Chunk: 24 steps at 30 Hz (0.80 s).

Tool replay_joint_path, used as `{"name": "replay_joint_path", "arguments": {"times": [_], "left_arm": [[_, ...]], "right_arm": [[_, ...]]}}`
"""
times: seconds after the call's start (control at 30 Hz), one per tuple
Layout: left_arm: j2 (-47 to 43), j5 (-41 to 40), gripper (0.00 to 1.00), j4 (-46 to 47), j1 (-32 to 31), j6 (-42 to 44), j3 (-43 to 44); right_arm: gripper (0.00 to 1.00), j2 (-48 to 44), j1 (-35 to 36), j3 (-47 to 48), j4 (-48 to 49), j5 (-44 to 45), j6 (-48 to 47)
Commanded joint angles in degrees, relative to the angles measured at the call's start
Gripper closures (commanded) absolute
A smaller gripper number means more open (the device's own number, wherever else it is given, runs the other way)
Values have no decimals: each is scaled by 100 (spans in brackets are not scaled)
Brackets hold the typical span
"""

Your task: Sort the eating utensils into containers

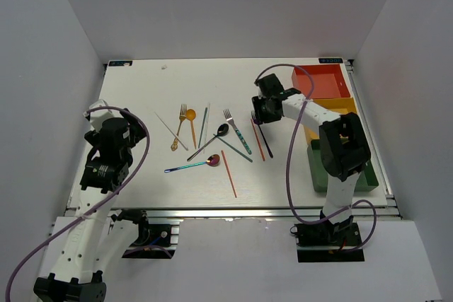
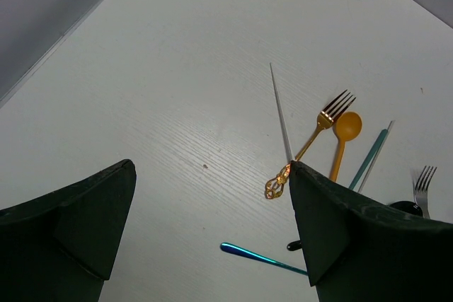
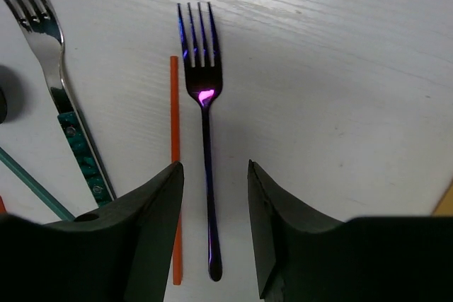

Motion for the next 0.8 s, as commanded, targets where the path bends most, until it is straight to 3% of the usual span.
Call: {"name": "replay_joint_path", "arguments": {"times": [0.0, 0.5, 0.6, 0.7, 0.77], "left_arm": [[25, 118, 2, 56, 24, 60, 60], [43, 224, 2, 91, 16, 87, 51], [52, 241, 2, 100, 24, 95, 51], [69, 259, 2, 100, 16, 95, 51], [78, 259, 2, 100, 16, 95, 51]], "right_arm": [[53, 87, 105, 225, -9, -15, -165], [65, 606, 193, 40, 140, -33, -200], [73, 676, 202, -39, 158, 37, -174], [88, 720, 202, -57, 158, 143, -121], [94, 738, 202, -48, 149, 143, -69]]}}
